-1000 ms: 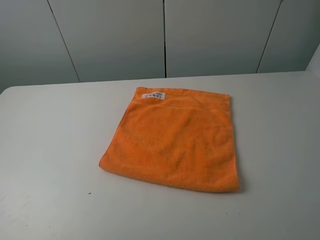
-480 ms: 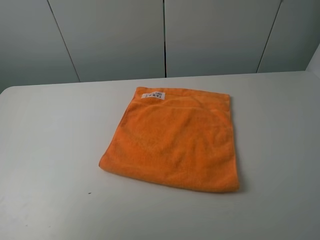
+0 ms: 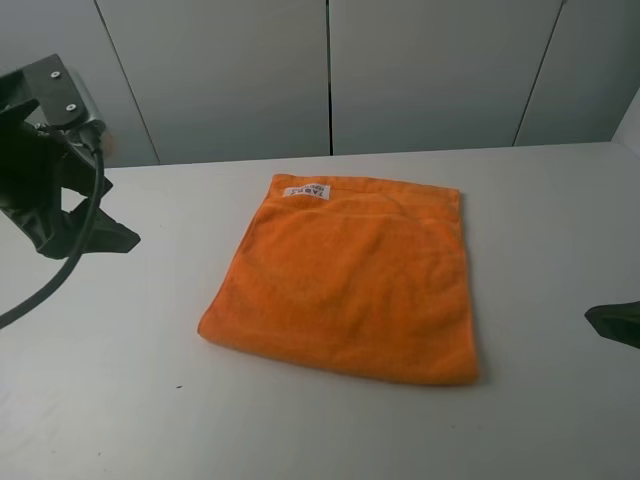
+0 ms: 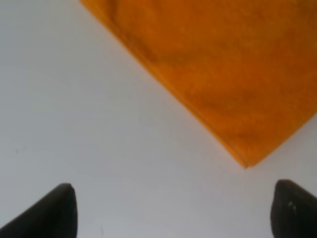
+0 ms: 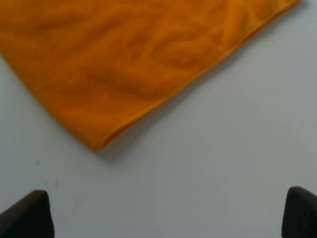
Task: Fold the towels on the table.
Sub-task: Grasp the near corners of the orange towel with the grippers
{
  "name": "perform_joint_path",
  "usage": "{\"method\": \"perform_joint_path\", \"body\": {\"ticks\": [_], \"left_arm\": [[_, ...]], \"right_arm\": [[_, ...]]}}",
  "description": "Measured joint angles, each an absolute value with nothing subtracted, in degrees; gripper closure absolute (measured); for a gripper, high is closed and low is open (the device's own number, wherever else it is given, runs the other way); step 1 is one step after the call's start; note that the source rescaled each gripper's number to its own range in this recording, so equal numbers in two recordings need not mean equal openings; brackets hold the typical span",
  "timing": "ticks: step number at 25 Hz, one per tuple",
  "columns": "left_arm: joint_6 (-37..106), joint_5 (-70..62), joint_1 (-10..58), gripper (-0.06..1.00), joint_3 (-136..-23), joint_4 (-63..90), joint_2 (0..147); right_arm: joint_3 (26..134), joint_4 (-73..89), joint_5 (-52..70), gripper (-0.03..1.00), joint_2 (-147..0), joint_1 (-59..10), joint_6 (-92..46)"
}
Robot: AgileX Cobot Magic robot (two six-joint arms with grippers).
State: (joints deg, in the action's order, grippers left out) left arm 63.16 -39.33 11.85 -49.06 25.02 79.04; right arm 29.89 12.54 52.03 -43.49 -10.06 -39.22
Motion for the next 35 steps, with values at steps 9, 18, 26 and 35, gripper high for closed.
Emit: {"method": "perform_joint_path", "body": {"ticks": [9, 18, 26, 35], "left_arm": [[68.35, -39.06, 26.76, -0.06, -54.45, 11.32, 96.62], [70.05, -38.83, 30.9, -0.06, -54.54, 8.99, 102.71], [70.78, -37.37, 31.03, -0.06, -53.61, 7.37, 105.03], [71.0, -31.65, 31.03, -0.06, -51.59, 6.74, 105.87]], "right_arm": [[32.29, 12.01, 44.46, -0.03, -74.28, -25.22, -48.4], [34.39, 11.43, 37.69, -0.03, -85.31, -35.32, -49.36], [34.86, 11.56, 34.05, -0.03, -89.65, -36.02, -49.48], [34.86, 11.45, 32.93, -0.03, -90.28, -36.02, -50.14]]}}
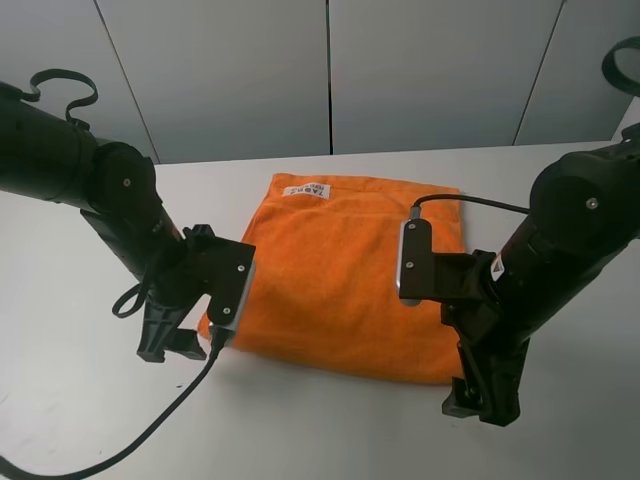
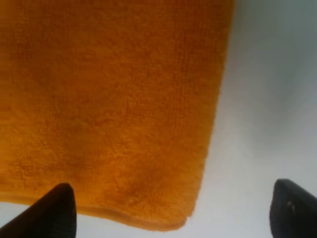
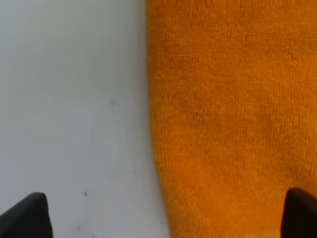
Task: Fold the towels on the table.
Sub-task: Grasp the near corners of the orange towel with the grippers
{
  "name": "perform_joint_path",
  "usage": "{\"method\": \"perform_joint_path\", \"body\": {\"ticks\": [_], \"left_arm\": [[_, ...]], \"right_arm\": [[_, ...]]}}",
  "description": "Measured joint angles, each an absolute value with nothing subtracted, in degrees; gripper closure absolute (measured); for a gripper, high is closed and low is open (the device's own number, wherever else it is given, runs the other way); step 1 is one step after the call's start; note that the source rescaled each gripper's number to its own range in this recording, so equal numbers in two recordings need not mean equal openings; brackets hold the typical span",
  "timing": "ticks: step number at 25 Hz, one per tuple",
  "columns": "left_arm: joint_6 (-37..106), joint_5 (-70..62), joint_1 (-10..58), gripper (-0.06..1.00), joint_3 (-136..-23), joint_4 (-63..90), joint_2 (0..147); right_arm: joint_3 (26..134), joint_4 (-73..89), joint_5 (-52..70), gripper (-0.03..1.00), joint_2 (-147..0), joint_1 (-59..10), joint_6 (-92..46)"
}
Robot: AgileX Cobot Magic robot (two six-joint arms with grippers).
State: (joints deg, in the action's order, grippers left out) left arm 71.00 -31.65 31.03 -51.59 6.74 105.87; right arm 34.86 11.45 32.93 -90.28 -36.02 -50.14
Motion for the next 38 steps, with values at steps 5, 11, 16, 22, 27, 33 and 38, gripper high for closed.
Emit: {"method": "perform_joint_path", "body": {"ticks": [5, 11, 16, 22, 27, 33, 38], "left_arm": [[72.23, -31.09, 31.03, -0.06, -51.59, 6.34, 105.87], [75.73, -32.01, 31.03, -0.06, -51.59, 5.73, 106.07], [76.24, -33.43, 31.03, -0.06, -51.59, 5.73, 107.49], [76.36, -32.05, 31.03, -0.06, -51.59, 5.63, 108.92], [76.36, -31.69, 31.03, -0.06, -51.59, 5.63, 110.34], [76.44, -30.64, 31.03, -0.06, -51.59, 5.63, 110.99], [76.44, -30.12, 31.03, -0.06, -51.59, 5.63, 111.12]], "right_arm": [[34.86, 11.33, 31.16, -0.03, -90.28, -36.02, -50.36], [34.86, 9.75, 30.8, -0.03, -90.28, -36.02, -50.36], [34.86, 9.41, 30.8, -0.03, -90.28, -36.02, -50.48], [35.97, 7.71, 32.68, -0.03, -93.38, -36.02, -49.32], [40.08, 6.69, 33.47, -0.03, -99.09, -36.02, -45.63], [40.66, 5.96, 33.29, -0.03, -102.45, -36.02, -44.76], [40.66, 3.51, 33.13, -0.03, -104.13, -36.02, -44.11]]}}
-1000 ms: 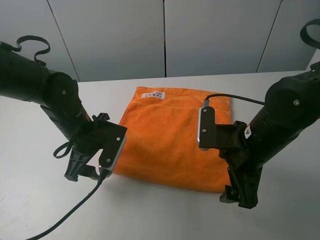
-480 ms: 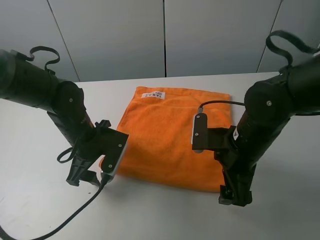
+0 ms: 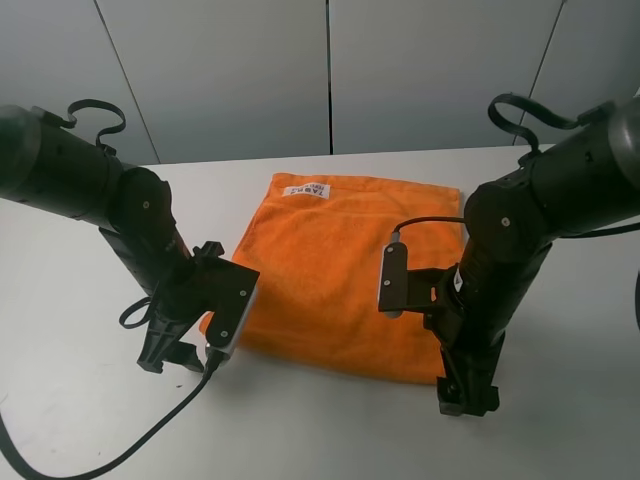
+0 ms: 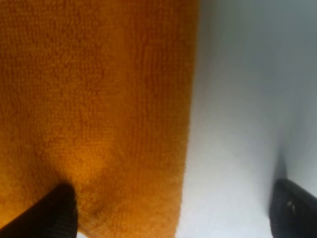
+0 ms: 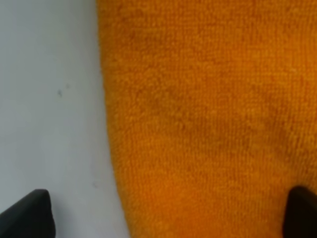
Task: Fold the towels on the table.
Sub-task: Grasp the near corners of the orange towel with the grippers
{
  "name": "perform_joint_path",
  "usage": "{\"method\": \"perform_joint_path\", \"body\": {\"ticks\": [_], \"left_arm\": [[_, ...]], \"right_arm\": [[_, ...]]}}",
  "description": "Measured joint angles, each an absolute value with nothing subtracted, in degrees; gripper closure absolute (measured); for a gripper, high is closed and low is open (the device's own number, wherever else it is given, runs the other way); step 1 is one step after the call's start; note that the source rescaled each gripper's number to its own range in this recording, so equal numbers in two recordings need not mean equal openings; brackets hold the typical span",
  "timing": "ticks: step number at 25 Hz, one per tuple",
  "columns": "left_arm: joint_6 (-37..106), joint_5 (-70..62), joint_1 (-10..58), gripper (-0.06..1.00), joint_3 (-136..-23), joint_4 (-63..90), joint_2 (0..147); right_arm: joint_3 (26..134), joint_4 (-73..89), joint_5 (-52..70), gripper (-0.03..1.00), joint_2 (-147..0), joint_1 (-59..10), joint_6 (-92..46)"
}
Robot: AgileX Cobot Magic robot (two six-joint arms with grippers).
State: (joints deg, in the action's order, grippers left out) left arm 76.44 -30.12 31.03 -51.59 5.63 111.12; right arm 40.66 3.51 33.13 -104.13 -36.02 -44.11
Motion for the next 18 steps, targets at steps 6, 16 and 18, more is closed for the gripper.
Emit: {"method": "perform_joint_path", "body": {"ticks": [6, 16, 18], "left_arm": [[76.44, -29.89, 31.03, -0.06, -51.7, 6.76, 111.45], [76.44, -28.71, 31.03, -0.06, -51.7, 8.9, 111.45], [76.44, -28.65, 31.03, -0.06, -51.7, 9.01, 111.45]], "right_arm": [[41.15, 3.41, 32.73, -0.03, -105.86, -36.35, -43.55], [41.62, 3.41, 32.24, -0.03, -106.7, -36.48, -42.73], [41.62, 3.41, 32.12, -0.03, -106.7, -36.48, -42.73]]}}
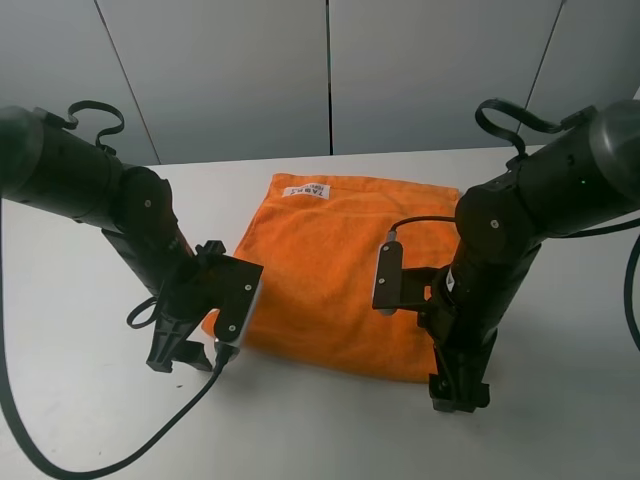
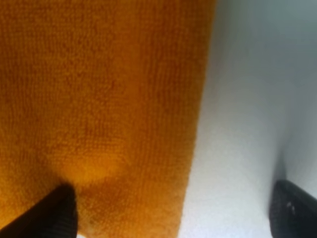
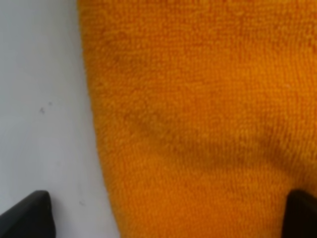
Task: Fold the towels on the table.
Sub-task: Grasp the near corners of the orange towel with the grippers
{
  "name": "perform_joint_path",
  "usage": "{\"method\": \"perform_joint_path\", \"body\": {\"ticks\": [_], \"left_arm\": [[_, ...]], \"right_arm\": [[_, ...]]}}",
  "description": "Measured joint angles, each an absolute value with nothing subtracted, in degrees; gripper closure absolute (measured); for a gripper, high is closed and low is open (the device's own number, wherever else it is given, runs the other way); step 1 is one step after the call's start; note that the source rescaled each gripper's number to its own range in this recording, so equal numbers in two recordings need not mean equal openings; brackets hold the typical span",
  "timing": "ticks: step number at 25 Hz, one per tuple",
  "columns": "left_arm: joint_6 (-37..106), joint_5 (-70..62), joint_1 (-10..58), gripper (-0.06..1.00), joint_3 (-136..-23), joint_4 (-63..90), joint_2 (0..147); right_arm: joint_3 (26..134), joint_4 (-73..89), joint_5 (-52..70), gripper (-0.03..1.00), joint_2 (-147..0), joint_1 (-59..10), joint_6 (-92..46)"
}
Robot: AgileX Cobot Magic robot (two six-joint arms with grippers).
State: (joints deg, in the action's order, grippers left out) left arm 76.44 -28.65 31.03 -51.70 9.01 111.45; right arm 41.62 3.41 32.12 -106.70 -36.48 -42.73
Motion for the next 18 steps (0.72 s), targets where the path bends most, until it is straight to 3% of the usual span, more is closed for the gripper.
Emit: {"method": "perform_joint_path", "body": {"ticks": [18], "left_arm": [[77.57, -18.01, 31.13, -0.06, -48.14, 13.47, 110.37]], "right_arm": [[41.62, 4.65, 31.2, -0.03, -106.78, -36.48, -42.63]]}}
